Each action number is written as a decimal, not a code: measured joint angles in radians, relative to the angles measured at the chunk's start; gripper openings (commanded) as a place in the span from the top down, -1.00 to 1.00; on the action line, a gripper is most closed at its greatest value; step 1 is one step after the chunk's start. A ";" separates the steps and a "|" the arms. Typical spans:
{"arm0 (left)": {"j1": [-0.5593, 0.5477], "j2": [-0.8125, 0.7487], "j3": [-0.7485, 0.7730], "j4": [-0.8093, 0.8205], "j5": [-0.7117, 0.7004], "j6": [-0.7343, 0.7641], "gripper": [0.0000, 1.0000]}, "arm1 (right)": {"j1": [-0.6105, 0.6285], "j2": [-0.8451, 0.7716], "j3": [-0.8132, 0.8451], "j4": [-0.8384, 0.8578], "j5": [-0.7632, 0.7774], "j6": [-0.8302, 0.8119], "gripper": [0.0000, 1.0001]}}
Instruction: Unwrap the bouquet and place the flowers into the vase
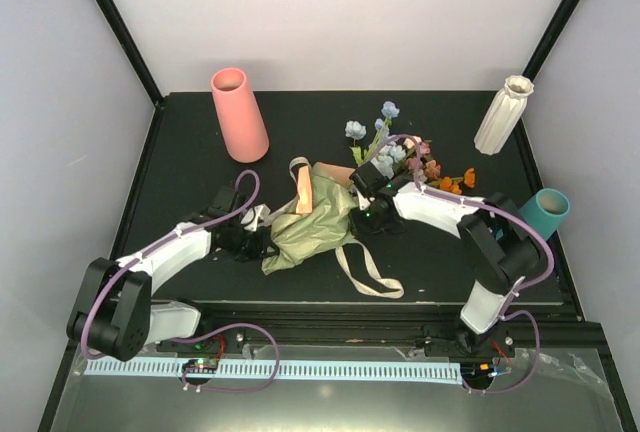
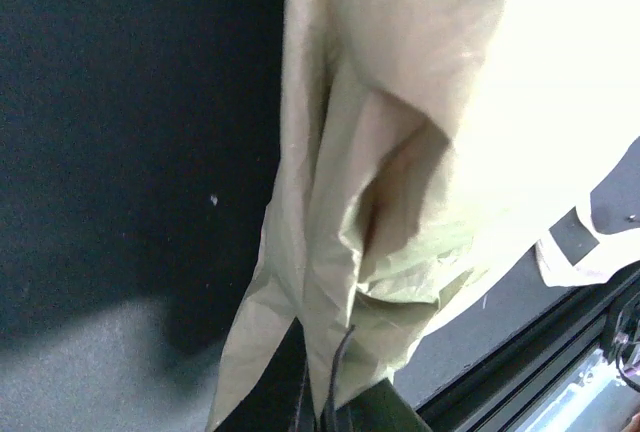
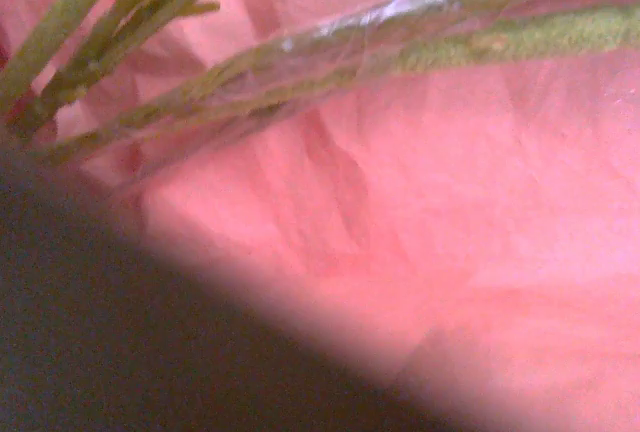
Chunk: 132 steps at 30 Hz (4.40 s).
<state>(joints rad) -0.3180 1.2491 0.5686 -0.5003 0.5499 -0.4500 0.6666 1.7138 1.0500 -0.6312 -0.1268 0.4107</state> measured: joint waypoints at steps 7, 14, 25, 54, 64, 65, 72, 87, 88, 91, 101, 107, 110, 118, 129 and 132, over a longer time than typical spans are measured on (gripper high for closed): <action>-0.028 0.001 -0.051 0.026 0.001 -0.031 0.97 | -0.001 0.099 0.078 0.007 0.003 -0.016 0.05; -0.077 0.063 -0.055 0.084 0.009 -0.060 0.78 | -0.006 0.139 0.134 0.002 0.016 -0.054 0.05; -0.105 0.038 0.030 -0.040 -0.010 -0.010 -0.61 | -0.051 -0.083 0.060 -0.063 0.092 -0.117 -0.06; -0.192 0.281 0.607 -0.299 -0.011 0.296 -0.18 | -0.067 -0.658 0.347 -0.334 0.203 -0.042 -0.29; -0.461 0.422 0.607 -0.259 0.089 0.327 -0.14 | -0.067 -0.600 0.256 -0.311 0.114 0.034 -0.28; -0.477 0.449 0.607 -0.253 0.089 0.327 -0.14 | -0.067 -0.600 0.241 -0.311 0.114 0.043 -0.28; -0.552 0.542 0.610 -0.234 0.058 0.315 -0.23 | -0.067 -0.601 0.170 -0.321 0.145 0.098 -0.27; -0.571 0.424 0.817 -0.370 -0.254 0.406 -0.34 | -0.092 -0.594 -0.068 -0.323 0.129 0.101 -0.30; -0.582 0.449 0.812 -0.378 -0.278 0.408 -0.34 | -0.098 -0.579 -0.090 -0.311 0.110 0.093 -0.30; -0.619 0.500 0.785 -0.390 -0.335 0.410 -0.34 | -0.105 -0.562 -0.117 -0.290 0.085 0.086 -0.30; -0.661 0.581 0.773 -0.392 -0.416 0.437 -0.34 | -0.115 -0.451 -0.192 -0.200 -0.035 0.039 -0.28; -0.677 0.606 0.772 -0.389 -0.452 0.458 -0.27 | -0.124 -0.386 -0.224 -0.153 -0.069 0.014 -0.24; -0.679 0.612 0.766 -0.377 -0.475 0.467 -0.07 | -0.128 -0.360 -0.254 -0.135 -0.077 0.010 -0.22; -0.684 0.612 0.704 -0.307 -0.530 0.494 0.91 | -0.132 -0.260 -0.261 -0.132 -0.077 0.006 0.04; -0.663 0.394 0.687 -0.265 -0.632 0.391 0.97 | -0.140 -0.189 -0.260 -0.126 -0.082 0.006 0.08; -0.604 0.284 0.646 -0.254 -0.655 0.322 0.97 | -0.141 -0.188 -0.260 -0.126 -0.084 0.006 0.09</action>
<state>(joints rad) -0.9222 1.5333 1.2148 -0.7544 -0.1047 -0.1280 0.5255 1.5257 0.7898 -0.7570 -0.2104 0.4164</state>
